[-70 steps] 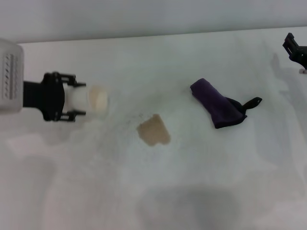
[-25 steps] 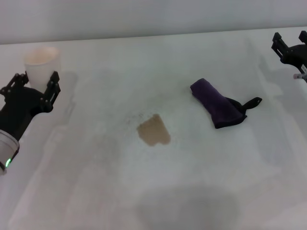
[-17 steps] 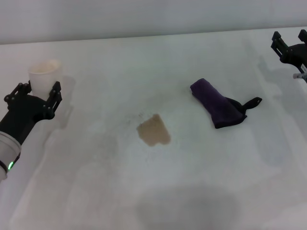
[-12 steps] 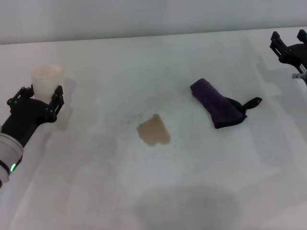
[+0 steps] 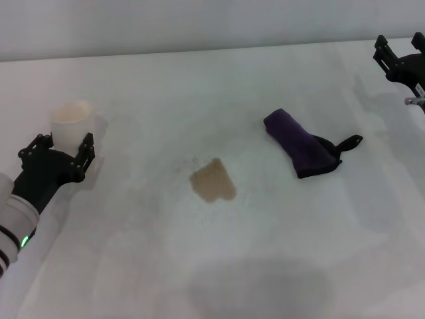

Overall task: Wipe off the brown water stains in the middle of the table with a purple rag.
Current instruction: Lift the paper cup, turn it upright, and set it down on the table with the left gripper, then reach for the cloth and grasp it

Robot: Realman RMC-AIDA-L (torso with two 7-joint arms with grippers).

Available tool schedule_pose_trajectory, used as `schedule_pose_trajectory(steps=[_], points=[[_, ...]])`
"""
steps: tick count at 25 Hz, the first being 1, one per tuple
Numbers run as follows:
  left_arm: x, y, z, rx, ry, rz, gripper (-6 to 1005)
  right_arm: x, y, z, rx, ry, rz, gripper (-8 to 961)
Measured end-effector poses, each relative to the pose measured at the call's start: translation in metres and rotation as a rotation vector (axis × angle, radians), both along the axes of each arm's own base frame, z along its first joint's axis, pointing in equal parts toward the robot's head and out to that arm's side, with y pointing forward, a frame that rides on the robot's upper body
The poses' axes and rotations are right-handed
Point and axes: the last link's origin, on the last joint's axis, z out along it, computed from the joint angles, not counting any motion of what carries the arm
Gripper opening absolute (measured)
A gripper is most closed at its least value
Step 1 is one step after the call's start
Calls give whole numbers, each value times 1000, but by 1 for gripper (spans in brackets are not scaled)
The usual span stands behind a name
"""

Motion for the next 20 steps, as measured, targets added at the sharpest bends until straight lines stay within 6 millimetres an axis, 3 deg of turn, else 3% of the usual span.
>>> schedule_pose_trajectory(steps=[15,20], points=[[-6,-21,-10,-11,-48,51,604,-6,-2,1,5,-6,50,770],[-6,-30,-13,-10,-67,61,810,-5,-3,1,5,-7,48,770]])
